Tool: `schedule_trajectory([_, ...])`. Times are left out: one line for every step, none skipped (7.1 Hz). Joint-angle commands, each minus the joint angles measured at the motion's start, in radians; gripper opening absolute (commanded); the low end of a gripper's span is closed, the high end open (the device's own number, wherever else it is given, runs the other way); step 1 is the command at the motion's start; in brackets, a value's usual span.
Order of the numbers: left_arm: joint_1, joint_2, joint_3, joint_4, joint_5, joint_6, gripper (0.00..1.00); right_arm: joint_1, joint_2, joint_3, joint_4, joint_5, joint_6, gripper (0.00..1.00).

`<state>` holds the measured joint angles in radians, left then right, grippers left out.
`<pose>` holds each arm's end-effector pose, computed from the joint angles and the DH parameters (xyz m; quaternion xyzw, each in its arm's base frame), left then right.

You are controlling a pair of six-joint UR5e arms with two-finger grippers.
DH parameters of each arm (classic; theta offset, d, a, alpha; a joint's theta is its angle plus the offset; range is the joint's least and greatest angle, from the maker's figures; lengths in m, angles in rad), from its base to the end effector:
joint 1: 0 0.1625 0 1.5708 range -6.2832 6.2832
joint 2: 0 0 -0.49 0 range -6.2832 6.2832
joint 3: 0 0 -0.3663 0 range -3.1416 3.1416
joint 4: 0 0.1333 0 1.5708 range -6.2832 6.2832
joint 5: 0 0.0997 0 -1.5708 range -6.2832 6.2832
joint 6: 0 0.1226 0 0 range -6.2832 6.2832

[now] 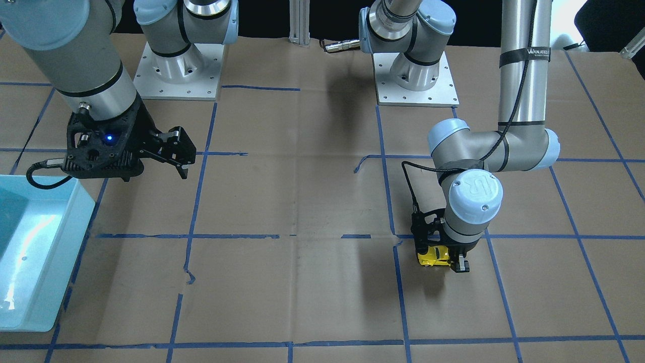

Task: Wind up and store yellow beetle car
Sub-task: 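Release the car and lift the left gripper away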

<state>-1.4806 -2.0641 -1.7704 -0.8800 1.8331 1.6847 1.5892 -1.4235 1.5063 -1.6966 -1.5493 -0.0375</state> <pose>-0.0459 -0.6200 0.2415 0.7094 0.6926 0.1021 0.0818 0.1459 -0.5392 0.4987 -0.0282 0.9993 -0.0216 0.0105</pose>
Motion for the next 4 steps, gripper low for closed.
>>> schedule_trajectory([0.025, -0.001, -0.001, 0.000, 0.008, 0.024, 0.38, 0.000, 0.000, 0.000, 0.000, 0.000, 0.001, 0.98])
schedule_trajectory([0.038, -0.001, -0.003, 0.000, 0.018, 0.035, 0.38, 0.000, 0.000, 0.000, 0.000, 0.000, 0.001, 0.98])
schedule_trajectory([0.045, -0.001, -0.003, 0.000, 0.041, 0.041, 0.38, 0.000, 0.000, 0.000, 0.000, 0.000, 0.001, 0.98])
schedule_trajectory([0.052, -0.001, -0.001, 0.000, 0.046, 0.064, 0.40, 0.000, 0.000, 0.000, 0.000, 0.002, 0.001, 0.98])
